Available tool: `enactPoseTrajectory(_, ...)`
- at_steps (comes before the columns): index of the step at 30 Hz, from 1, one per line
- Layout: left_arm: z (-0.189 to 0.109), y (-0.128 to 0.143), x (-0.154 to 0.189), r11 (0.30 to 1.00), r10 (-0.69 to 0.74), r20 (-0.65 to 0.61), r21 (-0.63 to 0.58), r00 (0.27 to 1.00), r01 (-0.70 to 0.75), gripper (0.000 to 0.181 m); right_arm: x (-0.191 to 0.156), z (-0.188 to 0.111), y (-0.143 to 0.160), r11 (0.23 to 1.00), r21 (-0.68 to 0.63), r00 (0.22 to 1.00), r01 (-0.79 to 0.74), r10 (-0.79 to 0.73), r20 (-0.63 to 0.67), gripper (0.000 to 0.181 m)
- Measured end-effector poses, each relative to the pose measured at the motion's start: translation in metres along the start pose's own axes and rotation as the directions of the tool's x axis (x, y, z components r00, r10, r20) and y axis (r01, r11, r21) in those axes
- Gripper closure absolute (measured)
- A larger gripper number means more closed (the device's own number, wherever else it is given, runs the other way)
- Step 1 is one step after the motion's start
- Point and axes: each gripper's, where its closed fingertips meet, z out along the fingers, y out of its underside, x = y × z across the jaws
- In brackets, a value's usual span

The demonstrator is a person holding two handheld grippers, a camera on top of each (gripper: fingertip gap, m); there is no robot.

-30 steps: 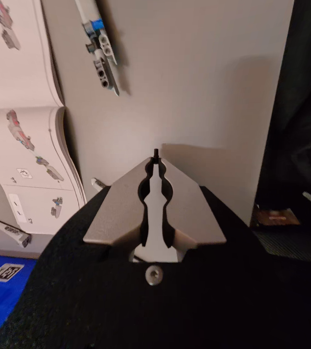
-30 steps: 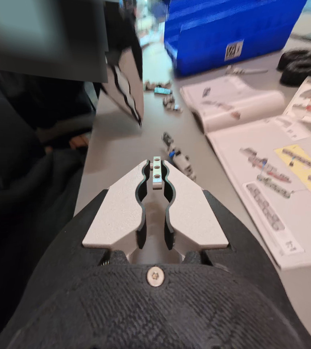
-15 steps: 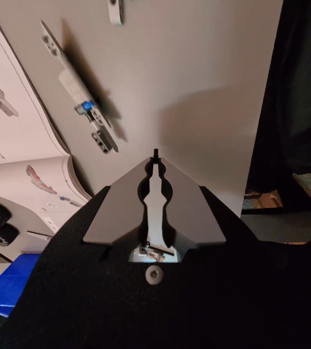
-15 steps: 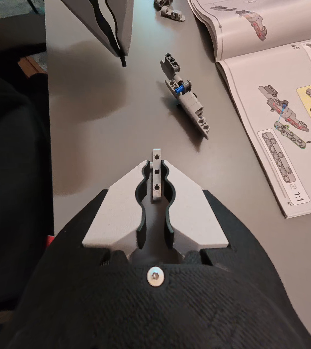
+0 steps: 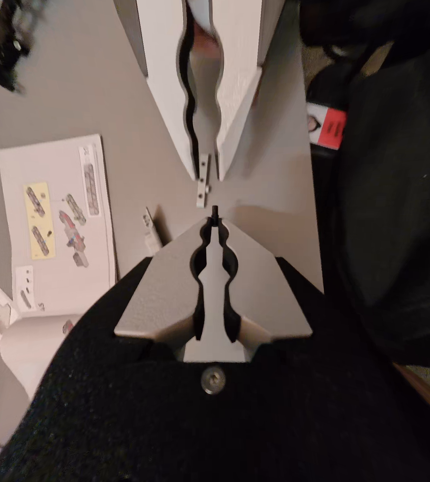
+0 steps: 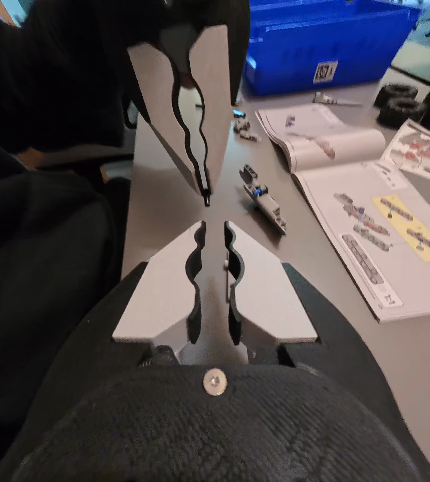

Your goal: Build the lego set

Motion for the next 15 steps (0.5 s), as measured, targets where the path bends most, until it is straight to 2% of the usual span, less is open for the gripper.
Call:
enactPoseTrajectory(3, 0.002, -0.009, -0.001, 0.999, -0.016, 0.002, 0.043, 1.0, 0.016, 0.18, -0.002, 0.004, -0.005, 0.998, 0.007, 0.998, 0.062, -0.061, -0.017, 0.166)
enactPoseTrajectory(8, 0.007, -0.01, -0.007, 0.993, -0.096, -0.011, 0.071, 0.995, 0.096, 0.18, -0.006, 0.01, -0.009, 0.977, -0.031, 0.976, 0.211, -0.212, -0.052, 0.174)
enactPoseTrajectory(12, 0.005, -0.009, -0.014, 0.977, -0.18, -0.004, 0.115, 0.984, 0.179, 0.18, 0.004, 0.011, -0.009, 0.955, -0.092, 0.946, 0.283, -0.294, -0.135, 0.177)
enactPoseTrajectory(15, 0.003, -0.007, -0.016, 0.967, -0.217, -0.01, 0.132, 0.976, 0.216, 0.18, 0.005, 0.012, -0.009, 0.946, -0.096, 0.935, 0.309, -0.321, -0.149, 0.174)
